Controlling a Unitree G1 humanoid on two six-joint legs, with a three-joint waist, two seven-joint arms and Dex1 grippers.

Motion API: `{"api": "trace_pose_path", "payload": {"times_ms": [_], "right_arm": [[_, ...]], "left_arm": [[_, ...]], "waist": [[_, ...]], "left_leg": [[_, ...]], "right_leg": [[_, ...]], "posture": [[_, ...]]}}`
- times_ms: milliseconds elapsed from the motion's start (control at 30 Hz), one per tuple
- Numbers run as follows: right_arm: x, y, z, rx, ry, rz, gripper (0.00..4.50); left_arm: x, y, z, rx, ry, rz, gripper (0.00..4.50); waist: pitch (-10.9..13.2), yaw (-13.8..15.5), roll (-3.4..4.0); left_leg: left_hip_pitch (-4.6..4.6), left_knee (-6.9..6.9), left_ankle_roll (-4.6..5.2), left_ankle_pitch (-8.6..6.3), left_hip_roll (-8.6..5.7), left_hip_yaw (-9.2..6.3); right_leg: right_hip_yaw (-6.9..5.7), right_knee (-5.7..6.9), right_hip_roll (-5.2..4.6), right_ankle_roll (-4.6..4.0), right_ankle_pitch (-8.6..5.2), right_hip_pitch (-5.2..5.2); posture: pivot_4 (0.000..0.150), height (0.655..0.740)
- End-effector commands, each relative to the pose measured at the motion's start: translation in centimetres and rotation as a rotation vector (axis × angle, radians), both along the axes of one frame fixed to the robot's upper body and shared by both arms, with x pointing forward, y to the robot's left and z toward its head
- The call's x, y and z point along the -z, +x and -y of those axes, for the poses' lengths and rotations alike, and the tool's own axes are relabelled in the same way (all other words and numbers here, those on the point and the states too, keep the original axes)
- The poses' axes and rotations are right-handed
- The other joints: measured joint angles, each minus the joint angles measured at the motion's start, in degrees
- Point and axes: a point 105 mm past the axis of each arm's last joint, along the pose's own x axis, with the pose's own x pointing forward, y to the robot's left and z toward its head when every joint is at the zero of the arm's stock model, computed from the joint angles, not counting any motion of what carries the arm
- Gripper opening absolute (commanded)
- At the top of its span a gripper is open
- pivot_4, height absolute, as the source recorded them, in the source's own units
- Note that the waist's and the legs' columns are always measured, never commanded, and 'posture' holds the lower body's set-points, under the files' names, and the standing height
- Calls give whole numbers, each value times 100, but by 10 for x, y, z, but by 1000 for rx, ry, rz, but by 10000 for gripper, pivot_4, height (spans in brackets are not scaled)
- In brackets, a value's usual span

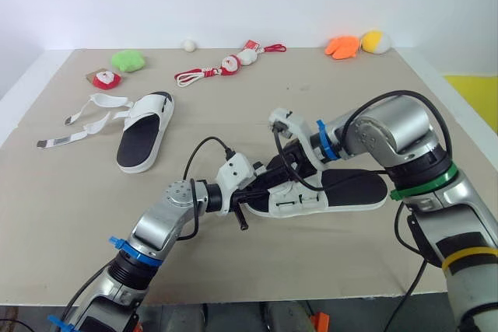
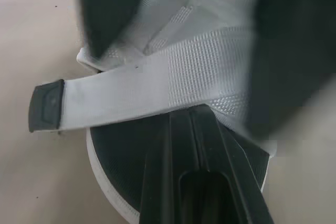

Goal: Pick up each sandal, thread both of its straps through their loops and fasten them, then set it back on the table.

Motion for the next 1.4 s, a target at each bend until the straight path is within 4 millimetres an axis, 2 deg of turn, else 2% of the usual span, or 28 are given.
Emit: {"api": "trace_pose_path", "payload": {"times_ms": [33,200,500,700,800,867,967,1067,1233,1400], "right_arm": [[-21,10,-1,26,40,79,44738],[-10,16,2,52,23,63,44738],[13,1,0,-62,-39,4,44738],[17,-7,4,-129,-69,-1,44738],[17,-11,4,-156,-73,-2,37953],[17,-13,5,-170,-73,1,26949],[14,-13,3,-188,-54,27,16245],[10,-14,4,-223,-37,66,407],[2,-15,6,-259,9,122,407],[-11,-7,3,-254,67,206,407]], "left_arm": [[13,-2,0,-4,30,-40,0],[13,-3,1,-3,28,-40,0],[13,-2,0,-3,30,-37,0],[13,-3,1,-5,28,-39,0],[13,-3,1,-6,25,-39,0],[13,-3,1,-7,25,-39,0],[13,-2,1,-7,24,-39,0],[14,-3,1,-6,25,-40,0],[13,-2,1,-6,25,-39,0],[13,-2,2,-2,27,-38,0]], "waist": [[0,0,0],[0,0,0],[0,3,0],[0,13,0],[0,14,0],[0,15,0],[0,14,0],[0,14,0],[0,13,0],[0,13,0]], "left_leg": [[0,0,0,0,0,0],[0,0,0,0,-1,0],[0,0,0,0,-2,-1],[0,0,0,0,-2,-2],[0,0,0,0,-2,-2],[-1,0,-1,0,-2,-2],[-1,0,0,0,-2,-2],[1,0,0,0,-1,-2],[1,1,0,0,-1,-2],[0,1,0,0,-1,-1]], "right_leg": [[0,0,0,0,0,0],[0,0,0,0,1,0],[0,0,-1,0,0,1],[0,0,-1,1,-2,2],[0,-1,-1,1,-2,2],[0,-1,-1,1,-2,2],[0,-1,-1,1,-2,1],[-1,0,0,2,-2,2],[-1,0,0,2,-1,2],[-1,0,0,2,-1,2]], "posture": [[1500,7400],[1500,7400],[1500,7400],[1500,7400],[1500,7400],[1500,7400],[1500,7400],[1500,7400],[1500,7400],[1500,7400]]}}
